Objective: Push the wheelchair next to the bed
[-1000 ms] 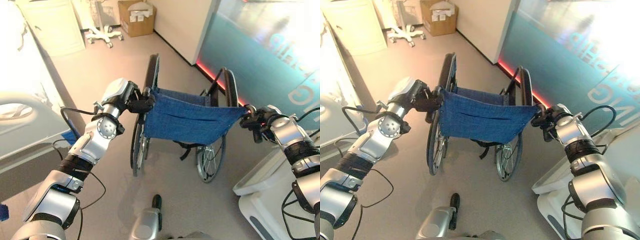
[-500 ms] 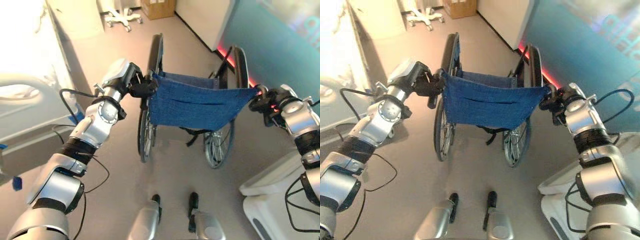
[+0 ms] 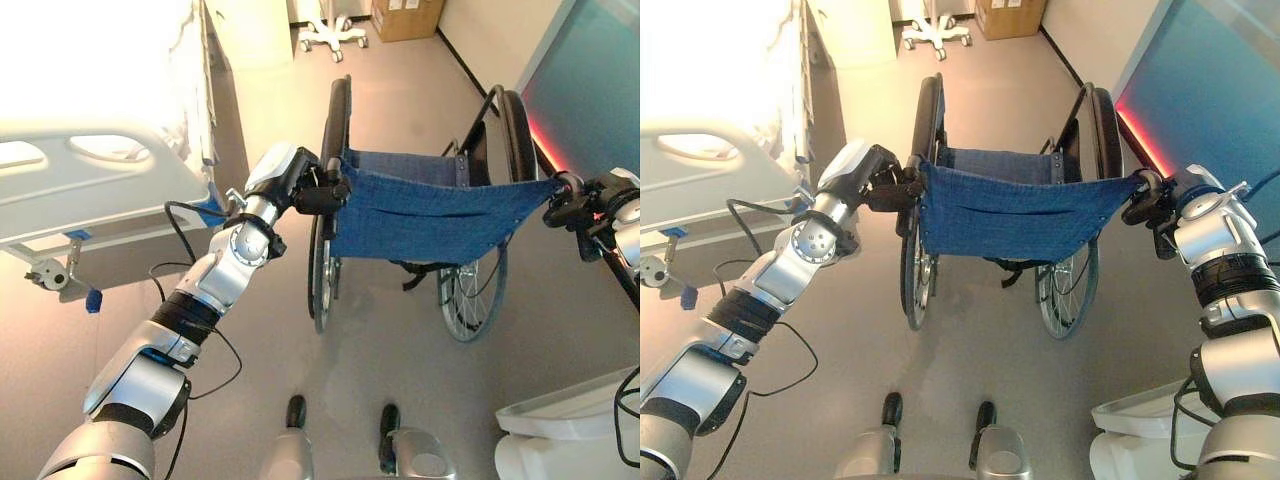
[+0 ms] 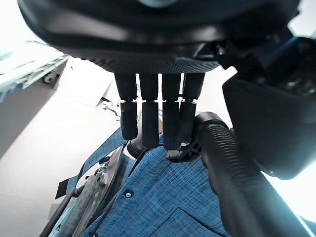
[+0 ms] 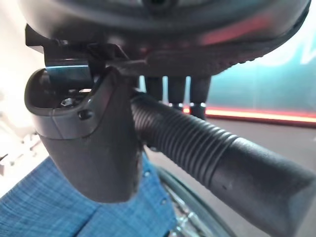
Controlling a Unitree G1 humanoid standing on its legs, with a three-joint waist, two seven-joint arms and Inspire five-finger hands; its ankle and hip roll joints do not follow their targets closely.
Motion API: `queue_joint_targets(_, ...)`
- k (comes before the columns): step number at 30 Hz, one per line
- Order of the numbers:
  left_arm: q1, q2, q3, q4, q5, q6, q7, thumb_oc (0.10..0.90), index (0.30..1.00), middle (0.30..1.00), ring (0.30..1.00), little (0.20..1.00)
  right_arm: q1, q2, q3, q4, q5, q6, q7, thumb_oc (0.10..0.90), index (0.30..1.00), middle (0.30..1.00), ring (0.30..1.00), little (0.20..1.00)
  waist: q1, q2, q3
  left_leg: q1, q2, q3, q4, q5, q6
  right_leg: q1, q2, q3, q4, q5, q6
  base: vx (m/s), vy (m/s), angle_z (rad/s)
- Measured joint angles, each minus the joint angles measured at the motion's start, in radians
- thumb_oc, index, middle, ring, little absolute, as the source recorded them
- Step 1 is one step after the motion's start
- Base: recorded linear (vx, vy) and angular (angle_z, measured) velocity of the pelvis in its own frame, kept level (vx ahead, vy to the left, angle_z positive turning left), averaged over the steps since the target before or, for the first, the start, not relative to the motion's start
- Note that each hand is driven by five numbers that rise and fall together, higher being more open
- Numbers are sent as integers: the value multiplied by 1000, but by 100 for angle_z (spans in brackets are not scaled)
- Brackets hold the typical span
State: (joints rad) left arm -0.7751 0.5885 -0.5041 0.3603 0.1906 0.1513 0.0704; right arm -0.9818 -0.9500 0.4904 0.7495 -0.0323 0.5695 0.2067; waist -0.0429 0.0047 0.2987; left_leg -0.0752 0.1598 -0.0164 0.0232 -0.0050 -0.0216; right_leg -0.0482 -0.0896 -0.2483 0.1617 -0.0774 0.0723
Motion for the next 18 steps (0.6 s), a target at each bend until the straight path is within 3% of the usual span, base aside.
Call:
queue_joint_targets(4, 4, -7, -6, 38, -1, 19, 0, 400, 300, 300, 300, 300, 3, 19, 9, -1, -14, -2, 7, 400, 300, 300, 300, 300, -28, 21, -13, -11, 44, 70, 72, -10, 27, 17, 12, -52, 18, -19, -26, 234, -174, 22)
queue_joint_targets(6, 13, -22, -10, 61, -3, 20, 0, 400, 300, 300, 300, 300, 13, 22, 26, -1, -15, -6, 9, 400, 300, 300, 300, 300, -27, 39, -34, -14, 63, 78, 57, 9, 14, 15, 37, -55, 37, -33, -33, 260, -203, 5)
queue_joint_targets(7, 25, -26, -13, 68, -3, 20, 1, 400, 300, 300, 300, 300, 30, 34, 28, -1, -15, -8, 12, 400, 300, 300, 300, 300, -31, 29, -59, 0, 66, 88, 18, -22, 5, 12, 39, -62, 33, -37, -40, 312, -248, 18)
queue_joint_targets(8, 25, -14, -19, 83, -3, 19, 1, 400, 300, 300, 300, 300, 38, 47, 29, 1, -11, -9, 11, 400, 300, 300, 300, 300, -37, 11, -69, 0, 67, 105, 40, -52, 23, 15, 22, -76, 29, -43, -47, 351, -295, 23)
queue_joint_targets(9, 25, -14, -20, 90, -3, 19, 2, 400, 300, 300, 300, 300, 39, 51, 30, 3, -11, -10, 11, 400, 300, 300, 300, 300, -39, 7, -70, -10, 63, 107, 81, -45, 28, 17, 20, -86, 29, -47, -51, 393, -328, 18)
queue_joint_targets(10, 21, -22, -26, 110, -2, 19, 2, 400, 300, 300, 300, 300, 40, 63, 35, 6, -12, -10, 2, 400, 300, 300, 300, 300, -32, 10, -71, -42, 34, 84, 199, 20, -5, 24, 33, -81, 40, -71, -47, 394, -317, 53)
queue_joint_targets(11, -7, -28, -59, 131, 1, 21, -7, 400, 300, 300, 300, 300, 44, 77, 39, 43, -8, -7, -10, 400, 300, 300, 300, 300, -46, -21, -63, -146, 5, 36, 362, 36, -64, 44, 43, -29, 26, -84, -61, 421, -300, 59)
queue_joint_targets(12, -6, -31, -71, 133, 1, 25, -8, 400, 300, 300, 300, 300, 45, 90, 39, 67, -5, -5, -12, 400, 300, 300, 300, 300, -40, -37, -61, -176, -25, 10, 390, 41, -78, 56, 39, -13, 24, -88, -71, 390, -234, 49)
queue_joint_targets(13, 3, -35, -78, 129, 2, 29, -8, 400, 300, 300, 300, 300, 58, 101, 39, 80, -5, -4, -25, 400, 300, 300, 300, 300, -19, -54, -51, -204, -65, 15, 386, 44, -82, 83, 31, -7, 17, -90, -79, 389, -180, 0)
queue_joint_targets(14, 15, -33, -78, 112, 1, 31, -25, 400, 300, 300, 300, 300, 70, 97, 39, 80, -5, -4, -44, 400, 300, 300, 300, 300, -11, -49, -52, -247, -101, 35, 344, 51, -90, 98, 38, -9, 1, -89, -84, 402, -131, -33)
queue_joint_targets(15, 22, -31, -79, 108, -1, 30, -33, 400, 300, 300, 300, 300, 71, 92, 39, 79, -5, -5, -47, 400, 300, 300, 300, 300, 17, -34, -47, -269, -117, 67, 287, 53, -95, 112, 45, -12, -1, -88, -88, 426, -84, -90)
queue_joint_targets(16, 31, -27, -78, 95, -14, 31, -56, 400, 300, 300, 300, 300, 76, 81, 47, 76, -8, -8, -57, 400, 300, 300, 300, 300, 79, -4, -37, -279, -130, 116, 210, 77, -136, 141, 61, -24, -15, -83, -90, 389, -53, -142)
queue_joint_targets(17, 45, -20, -70, 81, -35, 28, -77, 400, 300, 300, 300, 300, 75, 71, 48, 73, -11, -10, -61, 400, 300, 300, 300, 300, 123, 30, -42, -279, -138, 118, 153, 86, -152, 152, 75, -31, -30, -75, -81, 312, 24, -167)
queue_joint_targets(18, 61, -16, -60, 68, -43, 27, -83, 400, 300, 300, 300, 300, 73, 74, 54, 69, -13, -21, -63, 400, 300, 300, 300, 300, 151, 46, -39, -282, -142, 135, 157, 86, -151, 159, 84, -29, -38, -71, -75, 343, 131, -186)
